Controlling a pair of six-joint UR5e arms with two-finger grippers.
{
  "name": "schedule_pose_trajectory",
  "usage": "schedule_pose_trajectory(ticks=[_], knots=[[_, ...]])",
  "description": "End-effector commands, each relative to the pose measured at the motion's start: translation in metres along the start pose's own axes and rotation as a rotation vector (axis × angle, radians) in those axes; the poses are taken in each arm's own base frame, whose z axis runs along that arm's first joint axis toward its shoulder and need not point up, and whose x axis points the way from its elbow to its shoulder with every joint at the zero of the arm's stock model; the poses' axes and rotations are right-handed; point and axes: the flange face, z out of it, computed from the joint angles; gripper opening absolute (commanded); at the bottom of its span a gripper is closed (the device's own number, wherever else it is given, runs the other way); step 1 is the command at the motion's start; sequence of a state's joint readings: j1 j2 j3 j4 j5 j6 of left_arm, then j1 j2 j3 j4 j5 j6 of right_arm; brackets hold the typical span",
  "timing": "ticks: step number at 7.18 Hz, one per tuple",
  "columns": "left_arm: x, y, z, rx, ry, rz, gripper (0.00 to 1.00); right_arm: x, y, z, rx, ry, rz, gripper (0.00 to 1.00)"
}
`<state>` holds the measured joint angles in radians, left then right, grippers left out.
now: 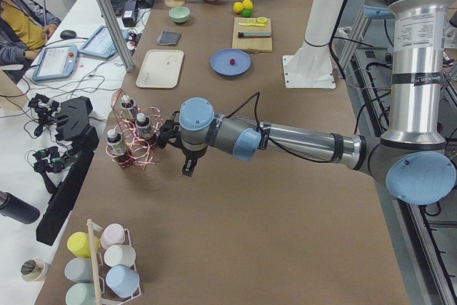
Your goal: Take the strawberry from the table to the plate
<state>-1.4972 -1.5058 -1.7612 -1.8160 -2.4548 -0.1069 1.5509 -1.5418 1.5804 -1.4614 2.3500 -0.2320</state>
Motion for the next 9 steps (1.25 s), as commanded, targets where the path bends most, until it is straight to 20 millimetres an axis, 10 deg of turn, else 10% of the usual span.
schedule_pose_trajectory(ticks=[1, 3, 9], knots=[[-0.0083, 0.0094, -0.0032, 0.001, -0.004, 0.002, 0.76, 0.0219, 0.0142, -0.0068, 0.007, 0.003, 0.006, 1.0], [-0.0138, 0.012, 0.0001, -0.006, -0.016, -0.007, 0.96, 0.0228, 0.0159, -0.0067, 0.009, 0.005, 0.006, 1.0], [-0.0182, 0.0117, -0.0007, 0.0, -0.057, -0.01, 0.97, 0.0197, 0.015, -0.0099, 0.019, 0.008, 0.0, 1.0]])
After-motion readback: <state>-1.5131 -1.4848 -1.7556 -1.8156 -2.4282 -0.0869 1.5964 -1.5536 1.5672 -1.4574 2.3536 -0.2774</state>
